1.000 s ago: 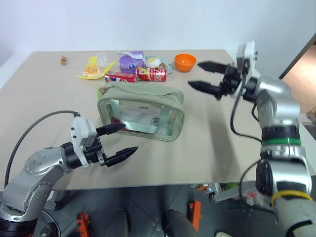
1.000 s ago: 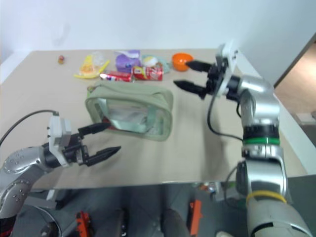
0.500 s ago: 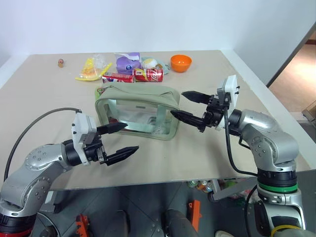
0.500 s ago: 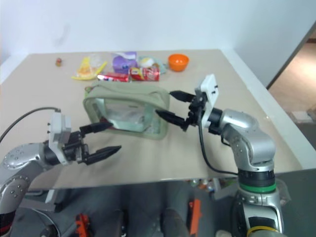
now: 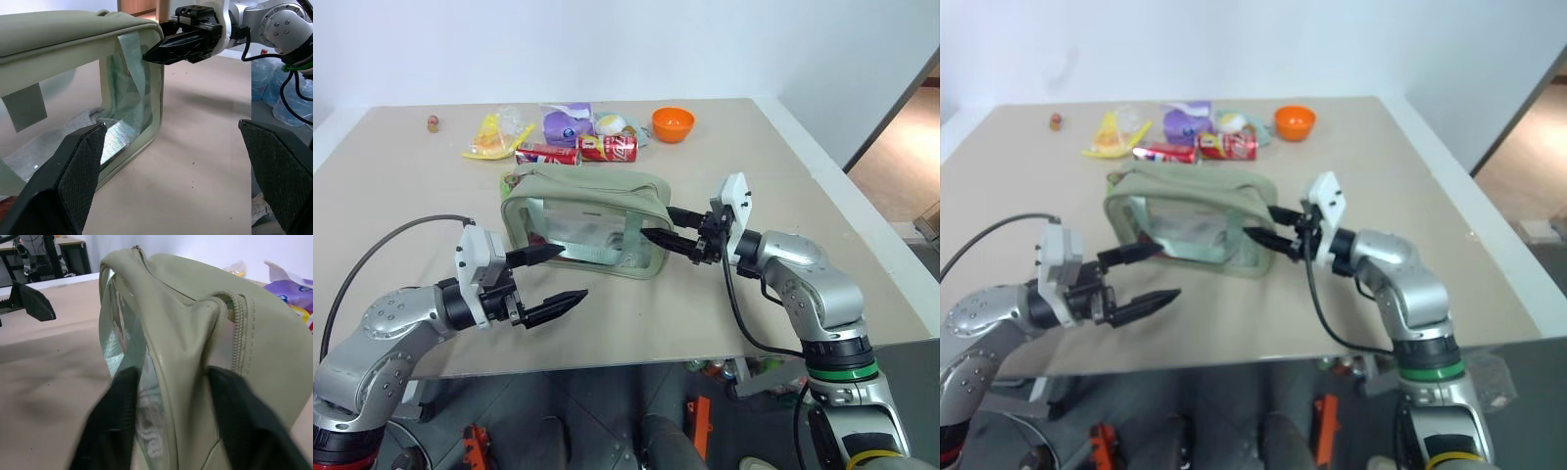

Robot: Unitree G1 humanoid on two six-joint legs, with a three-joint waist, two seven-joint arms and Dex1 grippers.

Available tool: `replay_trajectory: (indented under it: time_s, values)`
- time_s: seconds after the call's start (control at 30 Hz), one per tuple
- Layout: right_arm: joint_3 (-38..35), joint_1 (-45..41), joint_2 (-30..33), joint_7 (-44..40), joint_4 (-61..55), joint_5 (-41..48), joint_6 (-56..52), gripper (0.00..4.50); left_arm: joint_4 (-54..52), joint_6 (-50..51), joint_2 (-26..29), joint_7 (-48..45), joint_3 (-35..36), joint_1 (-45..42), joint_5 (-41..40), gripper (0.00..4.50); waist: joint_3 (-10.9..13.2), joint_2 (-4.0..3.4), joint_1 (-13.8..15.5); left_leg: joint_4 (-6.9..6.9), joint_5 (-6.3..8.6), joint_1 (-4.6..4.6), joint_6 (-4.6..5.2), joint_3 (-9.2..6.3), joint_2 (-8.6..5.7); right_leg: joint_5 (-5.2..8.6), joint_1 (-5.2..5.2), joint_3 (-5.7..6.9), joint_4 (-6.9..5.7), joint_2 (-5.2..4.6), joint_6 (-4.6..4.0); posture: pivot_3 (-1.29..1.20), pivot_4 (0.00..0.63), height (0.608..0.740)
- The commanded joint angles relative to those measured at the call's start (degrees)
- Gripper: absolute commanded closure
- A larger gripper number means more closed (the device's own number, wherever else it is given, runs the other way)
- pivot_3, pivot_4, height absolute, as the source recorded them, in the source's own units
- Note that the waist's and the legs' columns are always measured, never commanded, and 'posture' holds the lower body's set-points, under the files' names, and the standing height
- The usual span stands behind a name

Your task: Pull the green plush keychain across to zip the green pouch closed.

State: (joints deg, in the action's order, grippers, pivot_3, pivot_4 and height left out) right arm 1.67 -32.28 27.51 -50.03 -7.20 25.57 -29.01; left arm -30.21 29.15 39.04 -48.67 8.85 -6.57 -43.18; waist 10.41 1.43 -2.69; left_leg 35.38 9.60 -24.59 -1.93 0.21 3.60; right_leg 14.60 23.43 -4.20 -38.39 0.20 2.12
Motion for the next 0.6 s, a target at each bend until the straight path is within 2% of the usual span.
replay_trajectory:
  time_s: [0.03,0.07,0.1,0.43,0.6]
  values:
    - [-0.2,-0.9,-0.1,-0.6,-0.6,-0.2,2.6,3.92,-1.9,-0.7,0.1,0.4,0.6,0.1,0.0,0.0,0.0,0.0,0.0,0.0,0.0,0.0,0.0,0.0,0.0,0.0,0.0,0.0,0.0,0.0,0.0,0.0,0.15,0.74]
    - [0.0,-1.0,-0.2,-1.0,-0.4,-0.2,3.3,4.32,-1.9,-0.7,0.1,0.4,0.5,0.0,0.1,0.0,0.0,0.0,0.0,0.0,0.0,-0.01,0.0,0.01,0.0,0.0,0.0,0.0,0.0,-0.01,0.0,0.0,0.15,0.74]
    - [0.1,-1.2,-0.3,-1.5,-0.3,-0.2,4.1,4.42,-1.9,-0.7,0.0,0.4,0.5,0.0,0.1,0.0,0.0,0.0,0.0,0.0,0.0,-0.01,0.0,0.01,0.0,0.0,0.0,0.0,0.0,-0.01,0.0,0.0,0.15,0.74]
    - [-1.5,-7.9,1.9,-14.8,5.6,1.7,13.9,4.42,-1.2,-0.7,0.1,0.2,-0.1,-0.7,0.4,0.0,0.0,0.0,0.0,0.0,0.0,-0.01,0.0,0.0,0.0,0.0,0.01,0.01,0.0,0.0,0.0,0.0,0.15,0.74]
    - [-1.0,-8.7,3.1,-18.8,12.5,-0.6,17.9,4.42,-1.3,-0.8,0.3,0.0,-0.4,-0.8,0.9,0.0,0.0,0.0,0.0,-0.01,0.0,-0.01,0.0,-0.01,0.0,0.02,0.0,0.03,0.01,0.0,-0.02,0.0,0.15,0.74]
